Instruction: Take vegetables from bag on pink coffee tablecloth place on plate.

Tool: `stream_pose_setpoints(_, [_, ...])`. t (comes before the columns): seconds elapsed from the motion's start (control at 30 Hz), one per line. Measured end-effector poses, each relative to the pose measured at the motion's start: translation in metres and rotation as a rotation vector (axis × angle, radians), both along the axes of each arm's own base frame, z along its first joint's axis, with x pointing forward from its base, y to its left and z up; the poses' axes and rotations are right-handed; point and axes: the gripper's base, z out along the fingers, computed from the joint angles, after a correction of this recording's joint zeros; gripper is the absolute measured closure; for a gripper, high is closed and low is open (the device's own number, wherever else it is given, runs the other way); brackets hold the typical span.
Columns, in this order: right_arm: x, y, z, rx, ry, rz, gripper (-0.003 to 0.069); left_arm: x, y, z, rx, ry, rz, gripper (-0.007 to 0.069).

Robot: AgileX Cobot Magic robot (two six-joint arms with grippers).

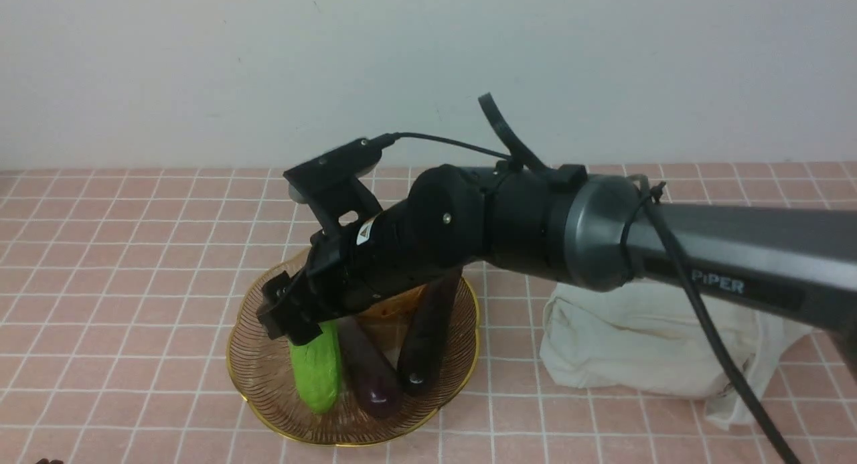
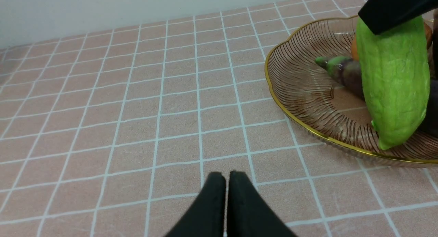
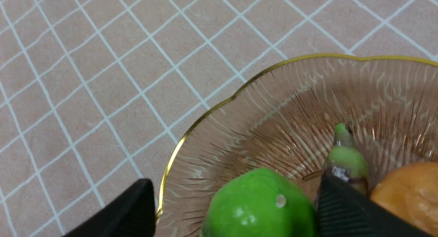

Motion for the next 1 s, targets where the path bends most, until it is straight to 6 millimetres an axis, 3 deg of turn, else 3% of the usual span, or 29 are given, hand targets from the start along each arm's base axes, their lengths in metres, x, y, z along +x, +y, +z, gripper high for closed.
stream_pose_setpoints(0.1, [-0.001, 0.000, 0.012, -0.018, -0.018, 0.034, -0.0014, 0.000, 0.000, 0.000, 0.000, 0.000, 0.000, 0.0629])
stream_pose_setpoints(0.23, [-0.002, -0.002, 0.034, -0.035, -0.047, 0.047, -0.0022, 0.000, 0.000, 0.000, 0.000, 0.000, 0.000, 0.0629])
stream_pose_setpoints(0.3, [-0.004, -0.009, 0.058, -0.053, -0.067, 0.033, 0.0006, 0.000, 0.000, 0.000, 0.000, 0.000, 0.000, 0.0629])
stream_pose_setpoints(0.43, [-0.017, -0.032, 0.113, -0.085, -0.090, -0.026, 0.0150, 0.000, 0.000, 0.000, 0.000, 0.000, 0.000, 0.0629])
stream_pose_setpoints(0.53, [-0.039, -0.073, 0.172, -0.115, -0.162, -0.128, 0.0430, 0.000, 0.000, 0.000, 0.000, 0.000, 0.000, 0.0629])
stream_pose_setpoints(0.6, [-0.047, -0.088, 0.190, -0.106, -0.190, -0.168, 0.0525, 0.000, 0.000, 0.000, 0.000, 0.000, 0.000, 0.0629])
stream_pose_setpoints(0.67, [-0.065, -0.116, 0.224, -0.056, -0.244, -0.236, 0.0627, 0.000, 0.000, 0.000, 0.000, 0.000, 0.000, 0.0629])
stream_pose_setpoints(0.8, [-0.101, -0.165, 0.274, 0.058, -0.352, -0.329, 0.0666, 0.000, 0.000, 0.000, 0.000, 0.000, 0.000, 0.0629])
stream_pose_setpoints(0.83, [-0.124, -0.196, 0.292, 0.120, -0.402, -0.385, 0.0671, 0.000, 0.000, 0.000, 0.000, 0.000, 0.000, 0.0629])
stream_pose_setpoints(0.87, [-0.129, -0.202, 0.296, 0.138, -0.408, -0.395, 0.0671, 0.000, 0.000, 0.000, 0.000, 0.000, 0.000, 0.0629])
stream_pose_setpoints(0.93, [-0.156, -0.237, 0.302, 0.196, -0.454, -0.454, 0.0672, 0.000, 0.000, 0.000, 0.000, 0.000, 0.000, 0.0629])
stream_pose_setpoints(1.0, [-0.175, -0.261, 0.297, 0.230, -0.490, -0.482, 0.0673, 0.000, 0.000, 0.000, 0.000, 0.000, 0.000, 0.0629])
